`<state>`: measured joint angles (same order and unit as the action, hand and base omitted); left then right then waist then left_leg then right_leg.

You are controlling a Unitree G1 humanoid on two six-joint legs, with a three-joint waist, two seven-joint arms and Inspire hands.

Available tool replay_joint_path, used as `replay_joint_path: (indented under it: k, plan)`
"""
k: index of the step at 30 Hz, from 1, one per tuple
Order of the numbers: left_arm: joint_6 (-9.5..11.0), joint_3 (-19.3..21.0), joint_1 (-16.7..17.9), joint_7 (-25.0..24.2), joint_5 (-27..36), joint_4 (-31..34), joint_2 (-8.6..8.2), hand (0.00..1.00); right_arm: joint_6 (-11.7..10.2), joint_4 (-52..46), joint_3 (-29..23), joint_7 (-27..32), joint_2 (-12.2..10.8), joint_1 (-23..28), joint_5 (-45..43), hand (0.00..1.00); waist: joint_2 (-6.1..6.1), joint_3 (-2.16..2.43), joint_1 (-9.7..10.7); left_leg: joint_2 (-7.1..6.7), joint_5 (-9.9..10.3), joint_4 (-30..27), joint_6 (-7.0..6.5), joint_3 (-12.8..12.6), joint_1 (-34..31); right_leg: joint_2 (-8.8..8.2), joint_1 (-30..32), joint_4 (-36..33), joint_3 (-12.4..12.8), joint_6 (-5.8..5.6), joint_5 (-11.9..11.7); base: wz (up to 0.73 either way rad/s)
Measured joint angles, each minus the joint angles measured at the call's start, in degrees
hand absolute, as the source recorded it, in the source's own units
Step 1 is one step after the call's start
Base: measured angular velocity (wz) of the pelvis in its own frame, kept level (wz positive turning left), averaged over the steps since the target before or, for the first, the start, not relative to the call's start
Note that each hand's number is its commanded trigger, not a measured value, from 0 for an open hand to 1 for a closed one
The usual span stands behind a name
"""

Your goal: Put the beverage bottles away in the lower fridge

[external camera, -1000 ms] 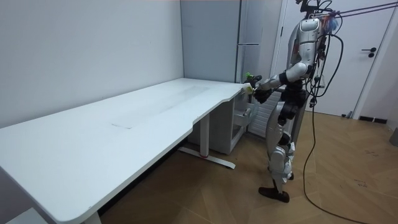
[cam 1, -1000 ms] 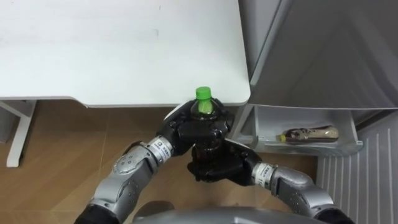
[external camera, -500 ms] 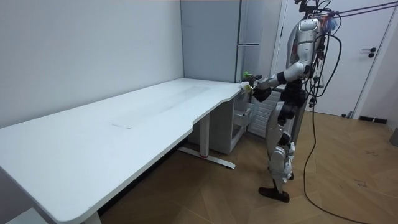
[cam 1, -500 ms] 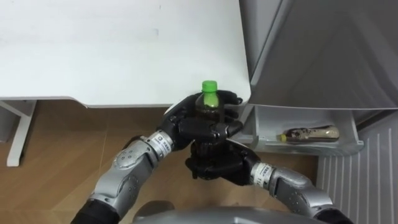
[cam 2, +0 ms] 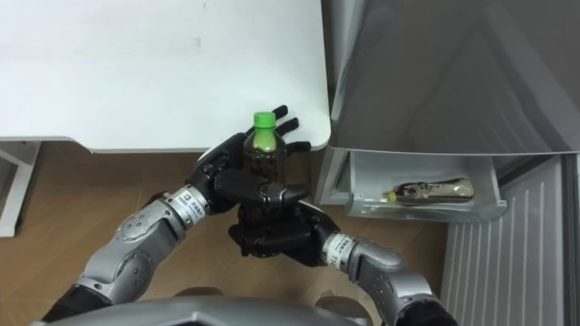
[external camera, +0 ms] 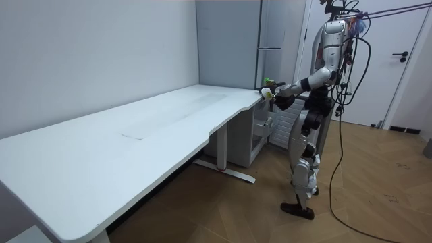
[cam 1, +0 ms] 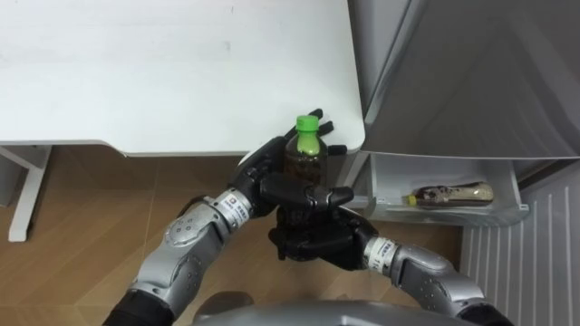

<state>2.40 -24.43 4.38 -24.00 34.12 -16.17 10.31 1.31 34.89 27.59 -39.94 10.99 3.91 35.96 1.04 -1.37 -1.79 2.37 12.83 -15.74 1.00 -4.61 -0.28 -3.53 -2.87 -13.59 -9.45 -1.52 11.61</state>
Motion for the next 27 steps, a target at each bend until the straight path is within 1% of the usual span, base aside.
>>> replay_joint_path:
  k: [8, 12, 22, 23, 25, 27]
  plan:
    - [0.01, -0.01, 0.00, -0.01, 0.00, 0.25, 0.02, 0.00, 0.00, 0.00, 0.00, -0.03, -0.04, 0.00, 0.04, 1.00, 0.13, 0.00, -0.01, 0.00, 0.00, -0.07, 0.00, 0.00, -0.02, 0.00, 0.04, 0.00, -0.04, 0.00, 0.00, 0.00]
    - [-0.01, -0.10, 0.00, -0.01, -0.04, 0.98, 0.66, 0.00, 0.00, 0.03, 0.04, -0.30, -0.09, -0.01, 0.38, 1.00, 0.16, 0.02, -0.01, 0.00, 0.00, -0.04, 0.00, 0.00, 0.02, 0.01, 0.04, 0.00, -0.02, 0.00, 0.00, 0.00]
    - [-0.10, -0.25, 0.00, 0.35, -0.13, 1.64, 1.08, 0.00, 0.00, 0.30, 0.09, -0.40, -0.13, -0.01, 0.37, 1.00, 0.14, 0.02, 0.13, 0.00, 0.00, -0.05, 0.00, 0.03, -0.10, 0.02, 0.06, 0.02, -0.11, 0.00, 0.00, 0.00]
    - [-0.14, -0.28, 0.00, 0.52, -0.31, 1.80, 1.12, 0.00, 0.00, 0.30, 0.08, -0.44, -0.12, -0.01, 0.37, 1.00, 0.13, 0.02, 0.14, 0.00, 0.00, -0.10, 0.00, 0.03, -0.13, 0.02, 0.07, 0.02, -0.10, 0.00, 0.00, 0.00]
    - [-0.91, -0.24, 0.01, 1.00, -2.51, 3.13, 1.44, 0.00, 0.00, 0.32, -0.14, -0.99, -0.04, -0.01, 0.37, 1.00, 0.11, 0.01, 0.21, 0.01, 0.00, -0.22, 0.00, 0.02, -0.18, 0.01, 0.11, 0.03, -0.05, 0.00, 0.00, 0.00]
    - [-0.93, -0.20, 0.00, 1.10, -3.58, 3.53, 1.62, 0.00, 0.00, 0.33, -0.23, -1.13, 0.07, -0.01, 0.35, 1.00, -0.03, -0.08, 0.19, 0.03, 0.02, -0.60, 0.01, 0.08, -0.36, 0.02, 0.10, 0.02, -0.07, 0.01, -0.01, 0.00]
